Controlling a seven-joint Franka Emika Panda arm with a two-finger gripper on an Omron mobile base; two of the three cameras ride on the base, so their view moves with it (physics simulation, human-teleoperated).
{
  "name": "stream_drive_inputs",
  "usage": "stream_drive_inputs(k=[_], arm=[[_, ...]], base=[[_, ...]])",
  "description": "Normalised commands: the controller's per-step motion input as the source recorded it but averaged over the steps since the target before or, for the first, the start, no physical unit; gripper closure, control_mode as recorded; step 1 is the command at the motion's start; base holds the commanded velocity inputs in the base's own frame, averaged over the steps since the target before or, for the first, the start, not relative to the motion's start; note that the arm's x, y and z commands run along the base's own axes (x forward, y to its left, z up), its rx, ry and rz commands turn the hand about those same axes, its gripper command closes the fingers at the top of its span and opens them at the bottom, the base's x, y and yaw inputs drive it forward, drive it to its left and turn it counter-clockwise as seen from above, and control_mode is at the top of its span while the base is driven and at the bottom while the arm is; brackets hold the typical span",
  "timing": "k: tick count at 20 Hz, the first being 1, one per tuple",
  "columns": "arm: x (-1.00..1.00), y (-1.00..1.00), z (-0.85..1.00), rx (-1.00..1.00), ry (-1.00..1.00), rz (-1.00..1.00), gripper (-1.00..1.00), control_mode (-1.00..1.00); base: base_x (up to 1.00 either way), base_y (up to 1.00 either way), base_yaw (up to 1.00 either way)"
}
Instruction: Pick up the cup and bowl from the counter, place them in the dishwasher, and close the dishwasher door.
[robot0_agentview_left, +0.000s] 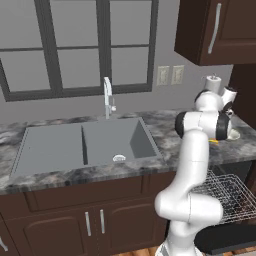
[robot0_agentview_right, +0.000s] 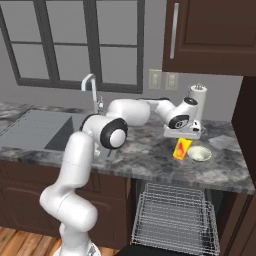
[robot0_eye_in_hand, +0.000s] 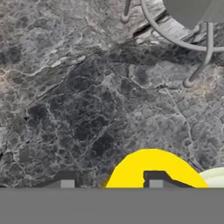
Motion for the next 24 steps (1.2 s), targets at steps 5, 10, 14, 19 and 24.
stream_drive_inputs(k=[5,10,14,19,24], arm=[[-0.37,0.0,-0.02,0.0,-0.06,0.04,1.0,-1.0],[-0.49,0.0,0.0,0.0,-0.09,0.06,1.0,-1.0],[-0.42,0.11,0.01,0.0,-0.1,0.1,1.0,-1.0],[-0.3,0.27,0.2,0.0,-0.12,0.09,1.0,-1.0],[-0.32,0.12,0.24,0.0,-0.12,0.06,1.0,-1.0]], base=[[0.0,0.0,0.0],[0.0,0.0,0.0],[0.0,0.0,0.0],[0.0,0.0,0.0],[0.0,0.0,0.0]])
